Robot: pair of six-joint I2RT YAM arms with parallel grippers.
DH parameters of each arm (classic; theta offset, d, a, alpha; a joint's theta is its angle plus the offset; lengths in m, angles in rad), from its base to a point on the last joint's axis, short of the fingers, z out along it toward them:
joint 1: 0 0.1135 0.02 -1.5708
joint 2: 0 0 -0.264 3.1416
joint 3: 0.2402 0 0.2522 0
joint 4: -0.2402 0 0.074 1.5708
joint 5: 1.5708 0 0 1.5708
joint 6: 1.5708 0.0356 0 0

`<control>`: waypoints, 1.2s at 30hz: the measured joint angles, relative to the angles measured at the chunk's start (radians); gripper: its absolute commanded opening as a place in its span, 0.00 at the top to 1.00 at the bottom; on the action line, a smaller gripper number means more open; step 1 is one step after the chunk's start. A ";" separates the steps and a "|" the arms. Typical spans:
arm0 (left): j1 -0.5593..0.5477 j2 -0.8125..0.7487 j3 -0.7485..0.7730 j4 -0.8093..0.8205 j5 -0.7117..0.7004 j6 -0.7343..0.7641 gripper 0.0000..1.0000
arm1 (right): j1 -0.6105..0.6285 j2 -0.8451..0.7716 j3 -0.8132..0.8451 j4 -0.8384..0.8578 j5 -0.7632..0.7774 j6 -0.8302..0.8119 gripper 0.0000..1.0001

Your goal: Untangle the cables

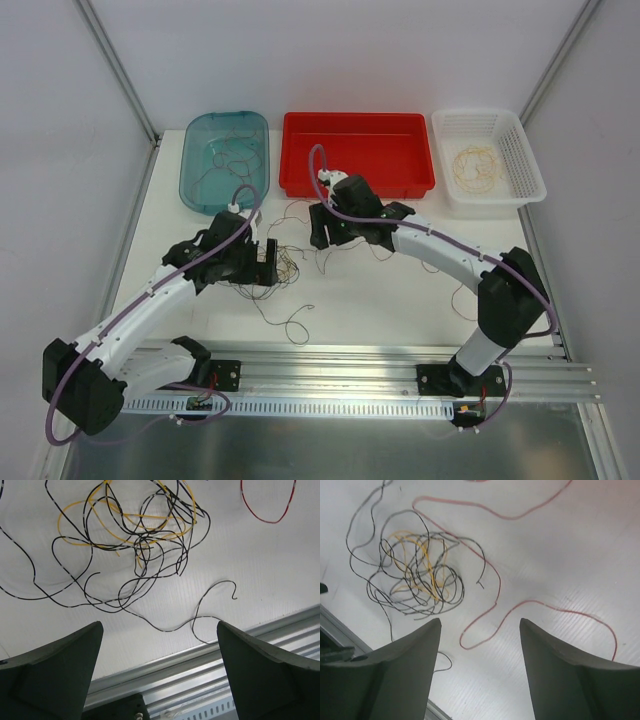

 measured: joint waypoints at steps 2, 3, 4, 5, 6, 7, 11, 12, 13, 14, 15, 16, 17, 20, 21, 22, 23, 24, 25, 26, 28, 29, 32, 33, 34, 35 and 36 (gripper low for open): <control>0.000 0.014 -0.014 0.029 -0.023 -0.043 0.01 | 0.002 -0.020 -0.069 -0.002 -0.016 0.010 0.32; 0.000 0.021 -0.023 0.045 -0.033 -0.066 0.01 | 0.002 -0.026 -0.094 -0.003 -0.025 0.017 0.32; 0.000 0.030 -0.031 0.062 -0.050 -0.086 0.01 | 0.003 -0.028 -0.109 -0.004 -0.029 0.022 0.32; 0.000 0.038 -0.036 0.075 -0.059 -0.103 0.01 | 0.003 -0.030 -0.127 0.002 -0.032 0.030 0.32; 0.000 0.055 -0.039 0.089 -0.075 -0.125 0.01 | 0.003 -0.031 -0.143 0.006 -0.032 0.039 0.32; 0.000 0.073 -0.040 0.107 -0.086 -0.142 0.01 | 0.003 -0.031 -0.158 0.012 -0.033 0.048 0.33; 0.000 0.158 -0.040 0.180 -0.131 -0.199 0.01 | 0.003 -0.031 -0.201 0.035 -0.041 0.077 0.35; 0.000 0.191 -0.039 0.200 -0.140 -0.211 0.01 | 0.003 -0.029 -0.205 0.043 -0.049 0.084 0.36; 0.000 0.222 -0.038 0.216 -0.150 -0.224 0.01 | 0.003 -0.026 -0.205 0.051 -0.056 0.092 0.38; 0.000 0.251 -0.036 0.230 -0.160 -0.233 0.02 | 0.003 -0.022 -0.205 0.066 -0.063 0.098 0.39; 0.000 0.283 -0.034 0.241 -0.172 -0.245 0.02 | 0.003 -0.018 -0.205 0.079 -0.069 0.103 0.40; 0.000 0.311 -0.029 0.247 -0.184 -0.253 0.03 | 0.003 -0.011 -0.205 0.093 -0.079 0.108 0.44; 0.000 0.341 -0.024 0.259 -0.195 -0.261 0.06 | 0.004 -0.004 -0.205 0.106 -0.086 0.112 0.46; 0.000 0.422 -0.010 0.280 -0.237 -0.292 0.18 | 0.005 0.018 -0.205 0.141 -0.112 0.129 0.63; 0.000 0.446 -0.006 0.286 -0.249 -0.306 0.23 | 0.005 0.022 -0.205 0.146 -0.116 0.136 0.71; 0.000 0.467 -0.003 0.292 -0.263 -0.314 0.35 | 0.005 0.025 -0.206 0.151 -0.123 0.139 0.87; 0.000 0.485 -0.002 0.295 -0.274 -0.328 0.42 | 0.006 0.026 -0.212 0.160 -0.127 0.138 0.94; 0.000 0.499 -0.001 0.298 -0.286 -0.336 0.50 | 0.006 0.024 -0.220 0.165 -0.129 0.141 0.99; 0.000 0.508 -0.001 0.299 -0.294 -0.341 0.63 | 0.006 0.019 -0.229 0.164 -0.126 0.141 0.99; 0.001 0.517 -0.001 0.301 -0.303 -0.354 0.69 | 0.006 0.010 -0.241 0.157 -0.120 0.138 0.99; 0.003 0.523 -0.001 0.301 -0.317 -0.364 0.79 | 0.005 -0.032 -0.264 0.113 -0.095 0.124 0.99; 0.008 0.523 -0.002 0.304 -0.323 -0.367 0.86 | 0.004 -0.071 -0.280 0.081 -0.076 0.113 0.99; 0.032 0.517 -0.018 0.317 -0.332 -0.381 0.94 | -0.016 -0.234 -0.295 -0.034 -0.014 0.075 0.99; 0.047 0.510 -0.031 0.322 -0.333 -0.385 0.95 | -0.033 -0.304 -0.293 -0.068 0.006 0.060 0.99; 0.063 0.499 -0.043 0.326 -0.334 -0.387 0.96 | -0.056 -0.375 -0.283 -0.109 0.027 0.046 0.99; 0.079 0.485 -0.056 0.327 -0.336 -0.388 0.96 | -0.086 -0.448 -0.266 -0.150 0.048 0.032 0.99; 0.097 0.471 -0.069 0.328 -0.336 -0.389 0.97 | -0.119 -0.515 -0.242 -0.187 0.064 0.019 0.99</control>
